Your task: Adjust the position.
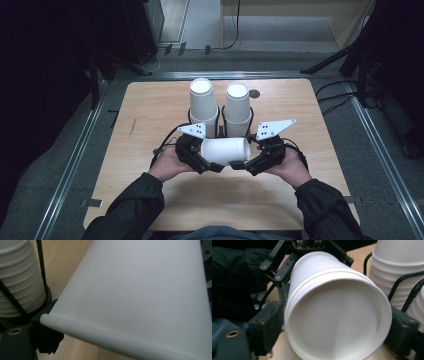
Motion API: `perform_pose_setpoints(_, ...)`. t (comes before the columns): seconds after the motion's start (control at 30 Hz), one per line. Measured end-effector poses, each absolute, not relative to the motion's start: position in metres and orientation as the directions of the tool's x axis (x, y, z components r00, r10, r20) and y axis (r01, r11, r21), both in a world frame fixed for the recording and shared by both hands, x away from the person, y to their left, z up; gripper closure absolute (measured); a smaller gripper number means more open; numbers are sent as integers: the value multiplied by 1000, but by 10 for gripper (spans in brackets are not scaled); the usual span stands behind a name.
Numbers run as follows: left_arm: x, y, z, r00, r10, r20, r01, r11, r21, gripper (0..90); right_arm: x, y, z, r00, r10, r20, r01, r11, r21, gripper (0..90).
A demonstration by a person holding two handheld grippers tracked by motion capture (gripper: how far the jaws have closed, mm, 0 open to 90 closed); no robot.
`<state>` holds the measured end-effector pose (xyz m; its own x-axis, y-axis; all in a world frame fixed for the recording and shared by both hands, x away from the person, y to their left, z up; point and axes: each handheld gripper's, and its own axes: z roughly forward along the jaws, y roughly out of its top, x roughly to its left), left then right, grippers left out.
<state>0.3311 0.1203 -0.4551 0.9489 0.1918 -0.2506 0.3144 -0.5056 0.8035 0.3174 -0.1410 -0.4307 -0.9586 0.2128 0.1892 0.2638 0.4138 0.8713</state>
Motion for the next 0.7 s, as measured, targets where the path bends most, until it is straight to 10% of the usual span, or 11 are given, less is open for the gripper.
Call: perform_pose_setpoints(0.7, 331, 137, -441, 939, 328, -104, 304, -648, 698, 98, 324, -154, -442, -943, 297, 152, 295, 527, 797, 148)
